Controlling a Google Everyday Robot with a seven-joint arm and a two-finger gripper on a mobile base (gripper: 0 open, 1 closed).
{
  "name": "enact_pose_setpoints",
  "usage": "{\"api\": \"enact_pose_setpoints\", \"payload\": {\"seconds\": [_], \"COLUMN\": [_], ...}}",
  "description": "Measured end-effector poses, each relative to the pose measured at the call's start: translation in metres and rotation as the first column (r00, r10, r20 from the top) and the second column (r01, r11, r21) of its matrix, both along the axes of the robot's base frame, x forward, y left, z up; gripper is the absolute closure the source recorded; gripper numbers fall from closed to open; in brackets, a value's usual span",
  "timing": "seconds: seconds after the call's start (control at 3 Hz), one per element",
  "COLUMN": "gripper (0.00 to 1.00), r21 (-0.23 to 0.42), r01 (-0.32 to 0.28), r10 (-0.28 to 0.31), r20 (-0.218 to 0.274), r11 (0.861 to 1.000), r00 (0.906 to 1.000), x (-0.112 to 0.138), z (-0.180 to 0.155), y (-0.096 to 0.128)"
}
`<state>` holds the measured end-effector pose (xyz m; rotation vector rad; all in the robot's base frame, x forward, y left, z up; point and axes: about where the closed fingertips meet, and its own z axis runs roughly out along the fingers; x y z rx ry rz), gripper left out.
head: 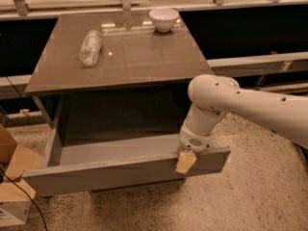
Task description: Open top drawer
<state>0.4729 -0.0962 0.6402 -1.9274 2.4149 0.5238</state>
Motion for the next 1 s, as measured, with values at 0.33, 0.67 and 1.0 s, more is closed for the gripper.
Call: {"api": "enact_pose_setpoints", "payload": {"seconds": [0.33, 0.67, 1.0], "gripper": [0.57, 0.33, 0.1], "r21": [0.0, -0.002, 0.0], "r01": [0.0, 0.026, 0.083], "r10": [0.0, -0.026, -0.083], "r20": [0.0, -0.021, -0.022], "r11": [1.0, 1.0, 0.997], "r00": [1.0, 0.9995, 0.9963], "x": [-0.001, -0.016, -0.029], "z": [0.001, -0.002, 0.006], "y": [0.0, -0.001, -0.004]}}
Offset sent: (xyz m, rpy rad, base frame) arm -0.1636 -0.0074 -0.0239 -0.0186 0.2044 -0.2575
